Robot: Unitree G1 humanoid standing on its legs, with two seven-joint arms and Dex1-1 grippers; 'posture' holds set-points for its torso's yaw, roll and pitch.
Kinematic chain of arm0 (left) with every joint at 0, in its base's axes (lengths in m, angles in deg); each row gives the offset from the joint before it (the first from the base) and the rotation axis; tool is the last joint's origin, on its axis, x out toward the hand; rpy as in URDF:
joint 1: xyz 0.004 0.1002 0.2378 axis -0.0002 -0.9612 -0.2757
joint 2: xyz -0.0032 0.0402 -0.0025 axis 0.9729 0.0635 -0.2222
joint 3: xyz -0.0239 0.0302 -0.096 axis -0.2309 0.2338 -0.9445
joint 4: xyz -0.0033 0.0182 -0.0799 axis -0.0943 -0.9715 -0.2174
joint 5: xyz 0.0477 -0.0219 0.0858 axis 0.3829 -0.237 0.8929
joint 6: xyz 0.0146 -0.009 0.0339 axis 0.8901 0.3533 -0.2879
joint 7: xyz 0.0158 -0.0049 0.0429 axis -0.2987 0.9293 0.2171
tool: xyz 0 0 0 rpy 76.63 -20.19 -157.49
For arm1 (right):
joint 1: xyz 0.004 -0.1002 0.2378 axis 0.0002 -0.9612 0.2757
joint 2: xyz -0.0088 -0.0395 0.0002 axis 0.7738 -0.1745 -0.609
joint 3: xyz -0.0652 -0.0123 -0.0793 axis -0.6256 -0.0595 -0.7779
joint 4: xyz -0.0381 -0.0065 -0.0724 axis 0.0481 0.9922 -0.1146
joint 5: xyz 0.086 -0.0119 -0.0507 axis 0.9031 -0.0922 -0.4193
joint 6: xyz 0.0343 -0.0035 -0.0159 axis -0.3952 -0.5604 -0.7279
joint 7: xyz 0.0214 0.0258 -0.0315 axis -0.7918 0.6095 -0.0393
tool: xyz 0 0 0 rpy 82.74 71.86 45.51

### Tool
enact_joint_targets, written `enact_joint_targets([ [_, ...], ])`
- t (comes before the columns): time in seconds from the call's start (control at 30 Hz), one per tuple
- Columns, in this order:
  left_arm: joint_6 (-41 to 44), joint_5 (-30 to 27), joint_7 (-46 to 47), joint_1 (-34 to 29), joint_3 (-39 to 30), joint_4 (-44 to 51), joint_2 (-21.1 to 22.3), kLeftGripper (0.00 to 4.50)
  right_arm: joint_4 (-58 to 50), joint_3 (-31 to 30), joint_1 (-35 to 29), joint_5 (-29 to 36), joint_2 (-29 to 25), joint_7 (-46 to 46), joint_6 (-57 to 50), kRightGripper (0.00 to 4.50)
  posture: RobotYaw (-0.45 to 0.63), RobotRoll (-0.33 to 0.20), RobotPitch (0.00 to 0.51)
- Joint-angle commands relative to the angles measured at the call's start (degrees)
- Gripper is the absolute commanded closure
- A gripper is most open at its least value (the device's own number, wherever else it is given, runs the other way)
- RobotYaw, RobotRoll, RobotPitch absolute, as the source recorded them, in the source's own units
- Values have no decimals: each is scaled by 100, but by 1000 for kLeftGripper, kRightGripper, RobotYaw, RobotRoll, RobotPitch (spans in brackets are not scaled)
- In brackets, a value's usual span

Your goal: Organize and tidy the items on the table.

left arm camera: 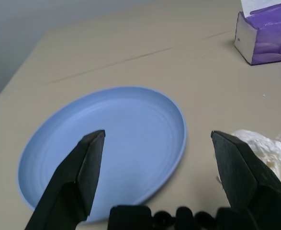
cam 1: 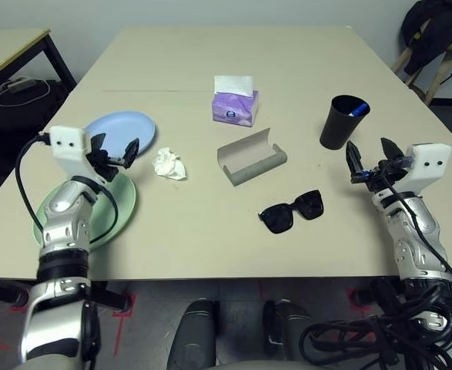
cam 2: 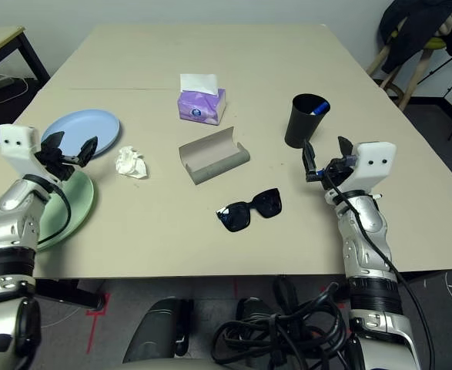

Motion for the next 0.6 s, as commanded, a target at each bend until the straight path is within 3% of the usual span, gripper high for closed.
enact_joint_targets([
  [0.03, -79, 391, -428, 321, 432, -548, 191, 0, -110, -103, 15, -36, 92, 28, -68, 14, 105, 0, 75],
  [0.3, -237, 832, -768, 1082, 896, -1528, 272, 0, -313, -151, -78, -31, 189, 70, -108, 14, 91, 0, 77],
  [0.47, -142, 124, -355, 1104, 233, -1153, -195, 0, -364, -146, -111, -36, 230, 132, -84, 14, 81, 0, 75],
  [0.6, -310, -295, 32, 591, -233, -337, -592, 0, -321, -113, -81, -18, 279, 177, 13, 14, 80, 0, 74],
])
